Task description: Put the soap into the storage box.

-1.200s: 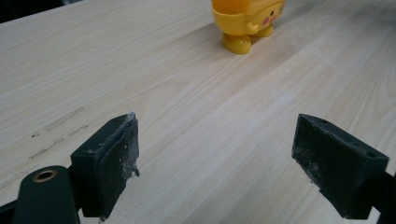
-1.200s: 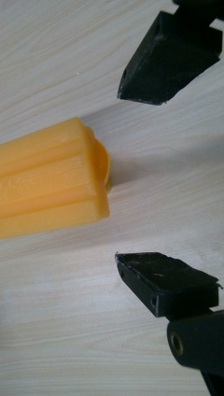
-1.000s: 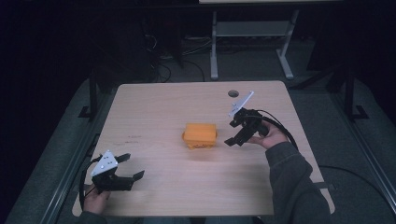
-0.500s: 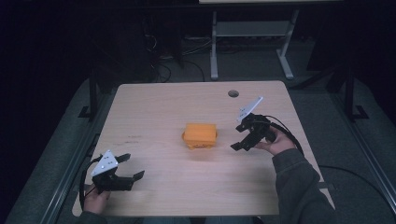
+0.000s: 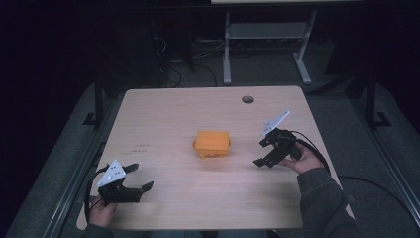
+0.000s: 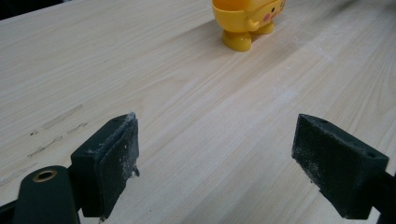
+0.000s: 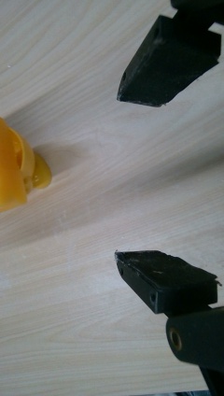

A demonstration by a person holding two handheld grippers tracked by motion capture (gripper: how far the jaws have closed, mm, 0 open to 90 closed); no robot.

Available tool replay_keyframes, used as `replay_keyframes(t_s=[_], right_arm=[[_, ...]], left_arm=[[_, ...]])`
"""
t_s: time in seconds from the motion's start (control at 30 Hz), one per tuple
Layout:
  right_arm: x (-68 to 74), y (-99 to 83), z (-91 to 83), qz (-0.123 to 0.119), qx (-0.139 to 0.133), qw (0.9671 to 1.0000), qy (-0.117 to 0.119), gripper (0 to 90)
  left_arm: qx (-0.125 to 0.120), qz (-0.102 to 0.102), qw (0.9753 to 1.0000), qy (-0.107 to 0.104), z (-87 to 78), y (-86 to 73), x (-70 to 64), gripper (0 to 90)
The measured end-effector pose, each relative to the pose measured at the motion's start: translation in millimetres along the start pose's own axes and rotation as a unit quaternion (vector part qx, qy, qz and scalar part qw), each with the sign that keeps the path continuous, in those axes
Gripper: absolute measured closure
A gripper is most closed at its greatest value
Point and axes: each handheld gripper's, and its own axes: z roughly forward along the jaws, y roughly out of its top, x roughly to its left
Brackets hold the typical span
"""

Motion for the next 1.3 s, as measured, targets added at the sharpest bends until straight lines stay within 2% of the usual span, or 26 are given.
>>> replay_keyframes(t_s=[0.3, 0.43, 0.6, 0.9, 1.3], right_arm=[[3.5, -17.2, -3.3, 0.02, 0.001, 0.9998, -0.003, 17.6], [4.7, -25.2, -3.2, 0.02, 0.0, 0.9998, -0.004, 17.7], [7.7, -34.4, -5.4, 0.036, -0.001, 0.9994, -0.002, 17.6], [13.2, -50.1, -8.6, 0.046, 0.002, 0.9989, -0.008, 17.5], [21.7, -70.2, -11.8, 0.066, -0.01, 0.9977, -0.01, 17.6]], left_arm=[[-0.002, -0.004, 1.0, 0.0, 1.3, -0.4, -0.8, 14.3], [-0.001, -0.003, 1.0, 0.0, 1.4, -0.6, -0.4, 14.3], [0.0, -0.003, 1.0, 0.0, 1.6, -0.6, -0.8, 14.3], [0.001, -0.003, 1.0, 0.0, 1.9, -0.7, -1.0, 14.3], [0.001, -0.003, 1.0, 0.0, 3.0, -1.1, -1.4, 14.3]])
